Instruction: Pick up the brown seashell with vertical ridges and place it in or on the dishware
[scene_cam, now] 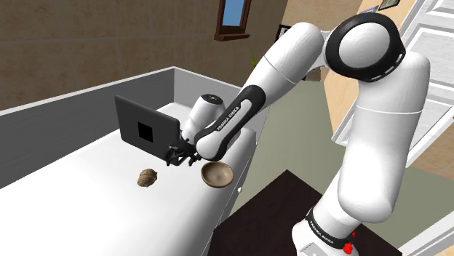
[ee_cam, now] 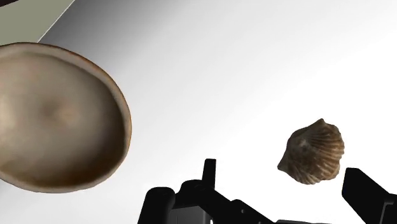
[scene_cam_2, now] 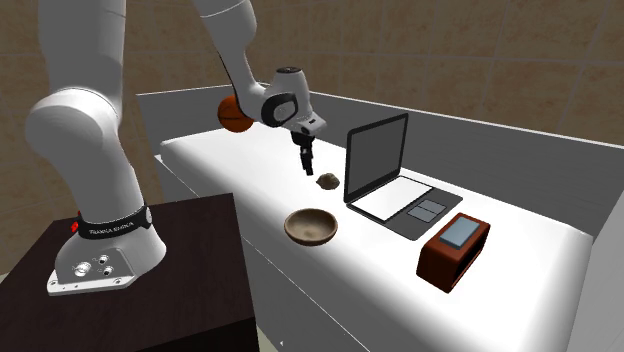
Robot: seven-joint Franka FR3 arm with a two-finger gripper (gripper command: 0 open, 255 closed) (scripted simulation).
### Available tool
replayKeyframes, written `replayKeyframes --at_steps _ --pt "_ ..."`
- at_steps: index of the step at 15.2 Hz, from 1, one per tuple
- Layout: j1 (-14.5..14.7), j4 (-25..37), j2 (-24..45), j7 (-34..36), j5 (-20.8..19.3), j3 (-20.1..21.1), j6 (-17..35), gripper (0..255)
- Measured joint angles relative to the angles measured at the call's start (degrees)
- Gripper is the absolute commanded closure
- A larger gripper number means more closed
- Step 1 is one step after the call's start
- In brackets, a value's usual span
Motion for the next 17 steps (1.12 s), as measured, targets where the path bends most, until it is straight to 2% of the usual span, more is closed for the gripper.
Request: replayKeyframes --at_steps 4,6,10,17 --pt "6.2 7.6 9.7 4.7 -2.5 -5.4 4.2 0" --pt "8.1 11.5 14.2 5.9 -2.7 -7.0 5.8 0" --pt "9.9 16.7 19.3 6.8 -2.6 -8.4 6.5 0" --pt "10.9 20.3 23.9 7.0 -2.7 -9.2 7.7 0"
